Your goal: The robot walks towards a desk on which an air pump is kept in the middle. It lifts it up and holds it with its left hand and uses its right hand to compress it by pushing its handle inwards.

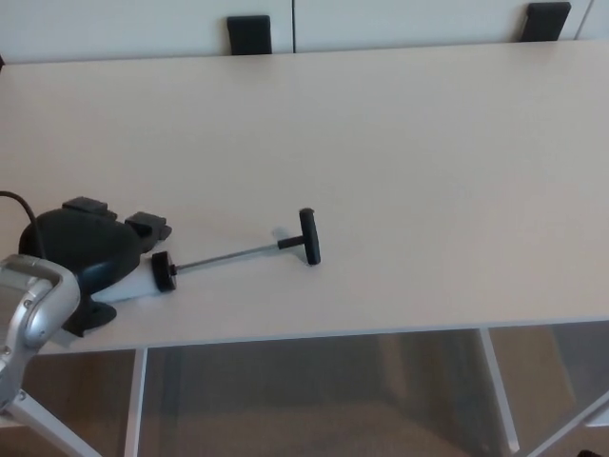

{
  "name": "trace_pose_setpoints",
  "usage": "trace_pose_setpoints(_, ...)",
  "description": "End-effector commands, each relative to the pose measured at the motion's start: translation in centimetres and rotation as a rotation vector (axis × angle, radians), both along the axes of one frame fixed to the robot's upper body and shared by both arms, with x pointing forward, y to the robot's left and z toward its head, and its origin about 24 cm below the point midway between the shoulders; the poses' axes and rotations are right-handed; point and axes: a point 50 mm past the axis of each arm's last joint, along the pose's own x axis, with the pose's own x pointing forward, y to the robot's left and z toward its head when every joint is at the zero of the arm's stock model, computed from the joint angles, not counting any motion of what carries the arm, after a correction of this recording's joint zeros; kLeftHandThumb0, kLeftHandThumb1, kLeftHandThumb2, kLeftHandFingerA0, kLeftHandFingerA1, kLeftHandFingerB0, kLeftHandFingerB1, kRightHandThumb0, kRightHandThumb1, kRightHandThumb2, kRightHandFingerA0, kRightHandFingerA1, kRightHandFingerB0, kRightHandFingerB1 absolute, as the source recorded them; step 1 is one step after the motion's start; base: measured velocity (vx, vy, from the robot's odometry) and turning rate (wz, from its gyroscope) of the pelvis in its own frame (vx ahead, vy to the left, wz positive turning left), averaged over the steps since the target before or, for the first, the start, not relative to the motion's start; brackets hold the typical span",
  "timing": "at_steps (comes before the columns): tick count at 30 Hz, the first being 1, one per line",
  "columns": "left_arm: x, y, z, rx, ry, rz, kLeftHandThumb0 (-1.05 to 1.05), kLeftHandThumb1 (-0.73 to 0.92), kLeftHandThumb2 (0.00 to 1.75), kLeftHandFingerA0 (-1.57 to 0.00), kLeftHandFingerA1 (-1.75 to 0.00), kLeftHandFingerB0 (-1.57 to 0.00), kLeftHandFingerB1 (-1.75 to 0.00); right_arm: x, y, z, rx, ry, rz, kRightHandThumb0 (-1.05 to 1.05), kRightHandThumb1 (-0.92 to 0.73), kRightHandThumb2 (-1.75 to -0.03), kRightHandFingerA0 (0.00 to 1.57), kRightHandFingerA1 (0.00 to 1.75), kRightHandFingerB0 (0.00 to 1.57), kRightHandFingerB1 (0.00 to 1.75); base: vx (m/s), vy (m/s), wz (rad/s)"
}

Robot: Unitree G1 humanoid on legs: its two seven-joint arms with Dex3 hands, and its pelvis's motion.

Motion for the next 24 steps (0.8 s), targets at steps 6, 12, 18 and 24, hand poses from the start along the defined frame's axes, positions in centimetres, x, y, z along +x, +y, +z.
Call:
trace_pose_setpoints(6, 0.5, -0.2, -0.8, 0.052, 0.035, -0.081, -0.15, 0.53, 0.62, -0.61, -0.48, -0.63, -0.46, 0.5, 0.1, 0.2, 0.011, 0.014, -0.006, -0.15, -0.57, -0.56, 0.45, 0.43, 0.30, 0.33, 0.00, 0.000, 0.00)
trace_pose_setpoints(12, 0.4, -0.8, -1.3, -0.148, 0.067, -0.099, -0.09, 0.87, 0.65, -0.74, -0.60, -0.70, -0.58, 0.7, 0.0, 0.4, 0.001, 0.006, 0.006, -0.17, -0.58, -0.57, 0.46, 0.44, 0.31, 0.34, 0.00, 0.000, 0.00)
trace_pose_setpoints(18, 0.6, -0.9, -1.4, -0.167, 0.089, -0.067, -0.12, 0.84, 0.64, -0.73, -0.59, -0.46, -0.37, 0.9, -0.1, 0.3, 0.000, 0.008, 0.003, -0.18, -0.58, -0.57, 0.47, 0.43, 0.32, 0.34, 0.00, 0.000, 0.00)
trace_pose_setpoints(24, 0.8, -1.1, -1.1, -0.079, 0.025, -0.123, -0.12, 0.69, 0.60, -0.68, -1.12, -0.67, -0.64, 1.2, 0.0, 0.8, -0.013, -0.003, 0.012, -0.20, -0.58, -0.56, 0.45, 0.42, 0.34, 0.35, 0.00, 0.000, 0.00)
